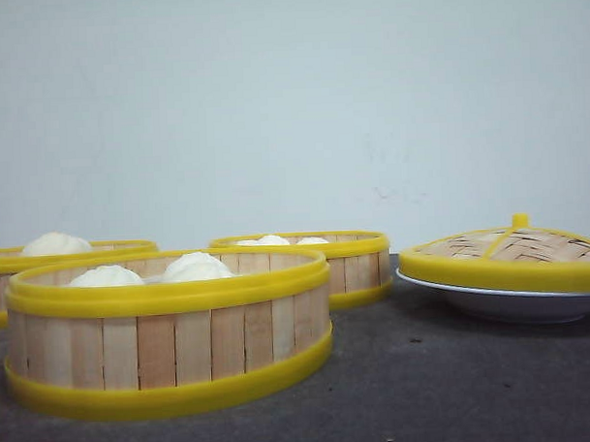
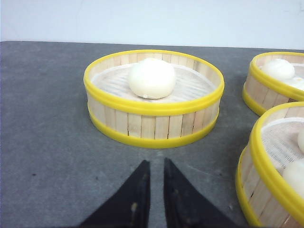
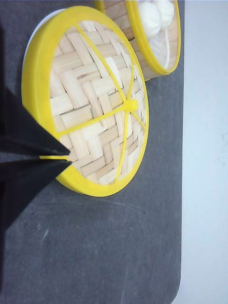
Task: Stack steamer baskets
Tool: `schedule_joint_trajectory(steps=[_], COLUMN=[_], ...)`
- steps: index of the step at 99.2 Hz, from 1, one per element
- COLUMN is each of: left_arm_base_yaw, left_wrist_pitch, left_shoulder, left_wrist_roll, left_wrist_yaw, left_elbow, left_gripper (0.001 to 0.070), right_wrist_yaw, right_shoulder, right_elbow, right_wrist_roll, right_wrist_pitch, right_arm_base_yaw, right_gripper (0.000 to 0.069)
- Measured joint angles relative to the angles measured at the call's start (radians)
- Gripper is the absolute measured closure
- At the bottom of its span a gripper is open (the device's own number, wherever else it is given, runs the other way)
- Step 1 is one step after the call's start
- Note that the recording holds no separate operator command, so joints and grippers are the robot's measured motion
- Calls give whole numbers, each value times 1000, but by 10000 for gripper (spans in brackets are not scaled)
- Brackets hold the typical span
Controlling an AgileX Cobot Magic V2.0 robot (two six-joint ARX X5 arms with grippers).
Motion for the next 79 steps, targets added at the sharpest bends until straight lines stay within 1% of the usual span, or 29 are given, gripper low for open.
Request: schedule_joint_trajectory(steps=[70,79], left_arm_base_yaw=[0,0], left_wrist_pitch=[0,0], left_shoulder=[0,0], left_wrist_roll=[0,0], left_wrist_yaw=[0,0], left_elbow=[0,0], left_gripper=[685,685], right_wrist_yaw=[0,-1], right_shoulder=[0,0], right_elbow=[0,0], right_wrist_roll=[3,16], right_wrist_pitch=[0,0], right_arm_base_yaw=[0,0], right_gripper=[683,683])
